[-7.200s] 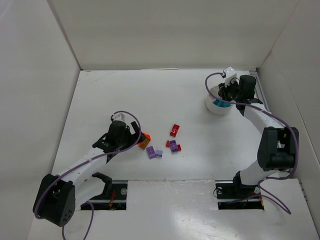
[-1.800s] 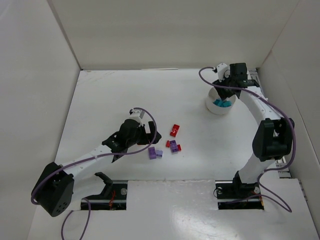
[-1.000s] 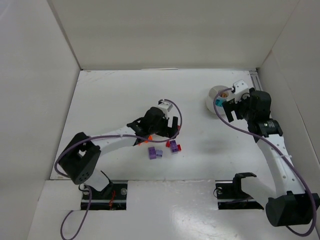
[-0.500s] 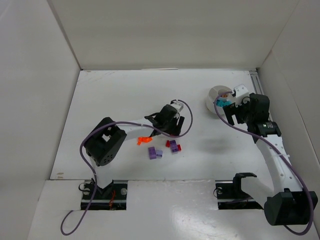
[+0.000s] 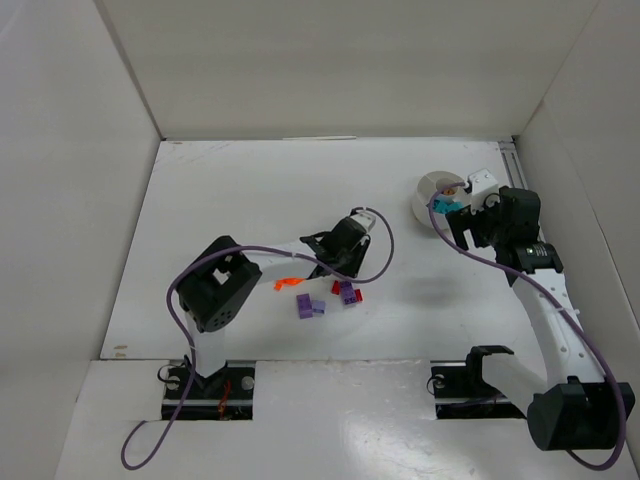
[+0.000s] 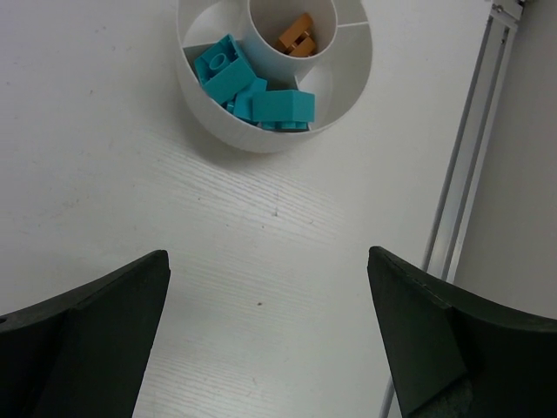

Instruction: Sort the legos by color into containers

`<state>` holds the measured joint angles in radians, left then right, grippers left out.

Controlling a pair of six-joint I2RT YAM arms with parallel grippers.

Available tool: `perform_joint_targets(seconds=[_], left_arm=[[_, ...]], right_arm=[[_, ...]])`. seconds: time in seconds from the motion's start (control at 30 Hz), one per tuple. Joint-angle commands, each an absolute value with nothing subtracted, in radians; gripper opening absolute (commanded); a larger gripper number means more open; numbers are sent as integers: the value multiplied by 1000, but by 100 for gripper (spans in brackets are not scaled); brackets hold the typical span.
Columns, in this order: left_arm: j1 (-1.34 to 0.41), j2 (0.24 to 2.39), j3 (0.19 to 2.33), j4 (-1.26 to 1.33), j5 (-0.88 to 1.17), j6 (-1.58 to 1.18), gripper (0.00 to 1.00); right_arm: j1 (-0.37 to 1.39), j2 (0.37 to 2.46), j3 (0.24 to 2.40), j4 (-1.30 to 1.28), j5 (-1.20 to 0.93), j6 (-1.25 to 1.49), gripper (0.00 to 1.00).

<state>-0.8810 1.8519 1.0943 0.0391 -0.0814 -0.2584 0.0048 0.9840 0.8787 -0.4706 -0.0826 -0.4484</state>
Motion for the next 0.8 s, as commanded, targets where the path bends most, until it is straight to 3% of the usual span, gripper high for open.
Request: perform_joint_targets(seconds=[0.0, 0.1, 0.27, 0.43, 0.77], left_arm=[[-885, 1806, 1124, 26, -126, -232, 11], [-894, 1726, 1102, 73, -161, -177, 8], [-974, 1528, 947, 276, -164, 0, 10], [-1012, 1392, 870, 353, -80, 106, 13], [-1054, 1315, 822, 426, -26, 155, 13]], right_arm=[[-3, 1002, 890, -449, -159, -440, 100], [-3, 1025, 890, -449, -288, -440, 100], [-3, 1083, 911, -440, -695, -440, 100], [-3, 1153, 865, -212, -1109, -300, 100], [161, 1124, 904, -177, -1002, -189, 100]])
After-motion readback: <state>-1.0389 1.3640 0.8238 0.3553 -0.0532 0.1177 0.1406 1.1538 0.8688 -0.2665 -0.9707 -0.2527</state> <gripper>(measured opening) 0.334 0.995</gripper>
